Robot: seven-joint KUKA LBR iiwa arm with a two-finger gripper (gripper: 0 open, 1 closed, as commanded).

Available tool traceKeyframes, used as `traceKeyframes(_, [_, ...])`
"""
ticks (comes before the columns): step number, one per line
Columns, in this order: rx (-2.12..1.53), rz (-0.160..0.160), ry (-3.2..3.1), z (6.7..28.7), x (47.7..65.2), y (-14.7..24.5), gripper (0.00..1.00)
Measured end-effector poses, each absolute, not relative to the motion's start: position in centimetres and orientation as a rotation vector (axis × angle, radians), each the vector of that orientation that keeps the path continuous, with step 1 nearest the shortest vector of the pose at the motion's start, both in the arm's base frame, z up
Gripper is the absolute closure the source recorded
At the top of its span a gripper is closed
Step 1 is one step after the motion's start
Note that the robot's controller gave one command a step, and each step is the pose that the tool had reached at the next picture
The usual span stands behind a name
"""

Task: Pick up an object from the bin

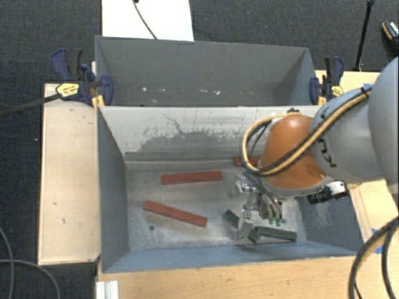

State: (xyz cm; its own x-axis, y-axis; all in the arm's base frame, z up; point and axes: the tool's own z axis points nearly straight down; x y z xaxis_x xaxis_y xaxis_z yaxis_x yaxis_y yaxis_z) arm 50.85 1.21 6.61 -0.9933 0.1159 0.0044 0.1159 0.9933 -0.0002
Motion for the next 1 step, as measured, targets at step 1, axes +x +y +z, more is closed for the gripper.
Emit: traceKeyframes(1, [-0.184, -0.002, -3.137, 7.03, 50.94, 1.28, 1.0])
